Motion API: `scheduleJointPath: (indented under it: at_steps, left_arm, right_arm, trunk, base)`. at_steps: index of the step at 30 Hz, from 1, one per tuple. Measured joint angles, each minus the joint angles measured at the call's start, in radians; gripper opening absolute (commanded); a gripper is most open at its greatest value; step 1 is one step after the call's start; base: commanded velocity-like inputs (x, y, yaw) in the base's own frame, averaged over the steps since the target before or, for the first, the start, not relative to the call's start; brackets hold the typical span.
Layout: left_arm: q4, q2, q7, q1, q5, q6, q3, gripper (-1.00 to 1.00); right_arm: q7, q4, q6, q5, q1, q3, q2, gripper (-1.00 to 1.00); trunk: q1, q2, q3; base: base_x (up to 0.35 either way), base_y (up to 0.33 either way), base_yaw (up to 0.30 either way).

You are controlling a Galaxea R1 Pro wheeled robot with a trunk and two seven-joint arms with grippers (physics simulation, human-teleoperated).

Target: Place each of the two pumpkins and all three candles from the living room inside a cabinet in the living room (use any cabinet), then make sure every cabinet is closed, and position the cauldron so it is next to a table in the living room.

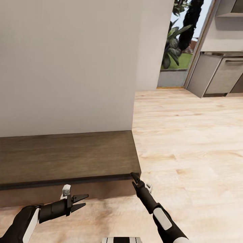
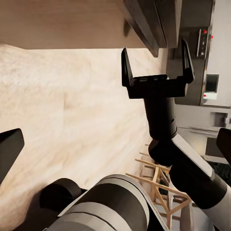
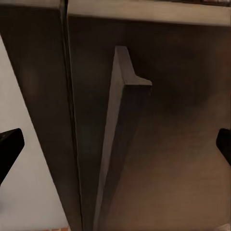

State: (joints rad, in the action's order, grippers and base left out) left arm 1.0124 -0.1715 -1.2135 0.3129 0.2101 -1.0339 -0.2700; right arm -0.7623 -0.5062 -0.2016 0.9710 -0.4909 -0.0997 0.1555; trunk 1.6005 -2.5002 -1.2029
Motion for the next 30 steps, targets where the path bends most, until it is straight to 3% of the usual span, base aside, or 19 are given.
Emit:
scheduleJointPath:
  at_steps: [23, 24, 30]
  left_arm:
    - [0.002, 0.001, 0.000, -0.006, 0.002, 0.004, -0.001, 1.00]
    - [0.002, 0.001, 0.000, -0.006, 0.002, 0.004, -0.002, 1.00]
    - [0.001, 0.001, 0.000, -0.006, 0.002, 0.004, -0.002, 1.00]
  right_arm:
    - [0.002, 0.000, -0.002, 0.000, 0.000, 0.000, 0.002, 1.00]
    - [0.002, 0.000, -0.003, 0.000, 0.000, 0.000, 0.002, -1.00]
    - [0.013, 0.000, -0.002, -0.004, 0.000, -0.001, 0.004, -1.00]
  trunk:
    - [0.000, 0.000, 0.000]
    - [0.000, 0.000, 0.000]
    - [0.000, 0.000, 0.000]
  base:
    - [-0.017, 0.000, 0.000]
    - [-0.036, 0.000, 0.000]
    - [-0.009, 0.000, 0.000]
